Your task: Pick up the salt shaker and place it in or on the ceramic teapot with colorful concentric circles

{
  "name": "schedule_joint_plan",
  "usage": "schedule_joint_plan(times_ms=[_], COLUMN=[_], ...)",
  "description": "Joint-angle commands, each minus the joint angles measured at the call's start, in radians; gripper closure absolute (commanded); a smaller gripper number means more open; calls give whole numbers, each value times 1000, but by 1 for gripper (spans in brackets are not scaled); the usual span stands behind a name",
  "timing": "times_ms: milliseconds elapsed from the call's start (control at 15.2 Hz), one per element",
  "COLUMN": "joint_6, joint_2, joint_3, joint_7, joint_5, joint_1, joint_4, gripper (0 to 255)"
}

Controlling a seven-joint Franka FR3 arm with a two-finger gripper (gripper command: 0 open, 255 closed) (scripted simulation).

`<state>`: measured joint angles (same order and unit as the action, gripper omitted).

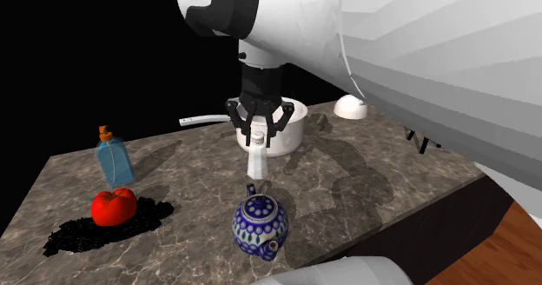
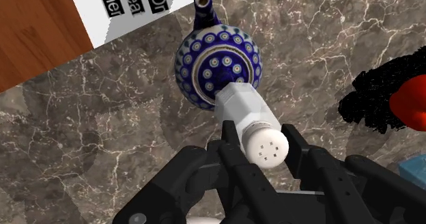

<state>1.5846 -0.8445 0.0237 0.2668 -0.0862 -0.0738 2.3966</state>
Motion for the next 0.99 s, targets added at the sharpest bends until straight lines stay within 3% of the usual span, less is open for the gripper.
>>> schedule_joint_plan(times_ms=[0, 924], joint_6=[24, 179], joint_2=[-5, -34], joint_3=[2, 8], joint_7=[0, -10], joint_5=[-2, -8], joint_1=[0, 2], joint_4=[29, 213], gripper=[255, 255])
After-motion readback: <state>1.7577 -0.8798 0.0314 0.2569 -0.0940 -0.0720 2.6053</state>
